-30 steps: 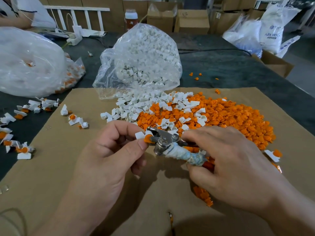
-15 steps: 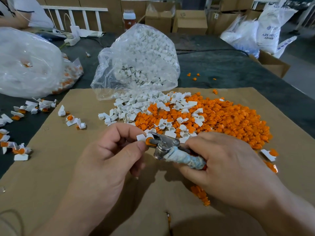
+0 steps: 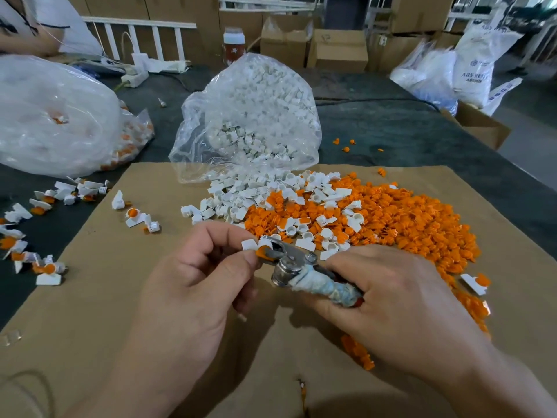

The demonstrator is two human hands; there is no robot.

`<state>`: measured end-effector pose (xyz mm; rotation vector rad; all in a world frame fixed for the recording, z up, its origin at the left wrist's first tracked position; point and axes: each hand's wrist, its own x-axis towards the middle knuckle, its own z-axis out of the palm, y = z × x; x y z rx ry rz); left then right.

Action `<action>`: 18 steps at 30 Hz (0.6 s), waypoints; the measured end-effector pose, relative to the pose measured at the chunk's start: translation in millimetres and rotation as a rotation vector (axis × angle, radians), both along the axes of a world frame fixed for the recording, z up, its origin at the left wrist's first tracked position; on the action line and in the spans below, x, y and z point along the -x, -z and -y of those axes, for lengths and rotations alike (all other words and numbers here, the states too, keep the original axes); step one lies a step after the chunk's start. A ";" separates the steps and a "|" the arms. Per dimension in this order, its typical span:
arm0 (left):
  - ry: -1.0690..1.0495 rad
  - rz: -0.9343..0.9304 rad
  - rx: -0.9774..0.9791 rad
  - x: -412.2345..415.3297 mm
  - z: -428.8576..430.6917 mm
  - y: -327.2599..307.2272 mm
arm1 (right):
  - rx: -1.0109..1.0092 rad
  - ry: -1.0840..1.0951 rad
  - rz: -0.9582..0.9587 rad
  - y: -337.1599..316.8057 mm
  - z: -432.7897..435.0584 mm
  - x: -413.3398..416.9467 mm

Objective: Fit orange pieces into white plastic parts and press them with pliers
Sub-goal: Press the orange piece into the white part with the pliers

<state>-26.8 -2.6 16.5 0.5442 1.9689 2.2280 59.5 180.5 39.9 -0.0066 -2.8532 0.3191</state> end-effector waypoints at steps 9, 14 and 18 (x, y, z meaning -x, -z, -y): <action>0.080 0.309 0.215 1.5 -3.7 8.5 | -0.237 0.177 0.181 8.7 -10.3 10.6; 0.074 0.373 0.223 -3.3 -10.2 9.1 | -0.183 0.134 0.158 9.4 -9.3 9.8; 0.083 0.296 0.268 -10.4 -13.8 6.3 | -0.059 -0.053 -0.074 4.2 6.5 8.2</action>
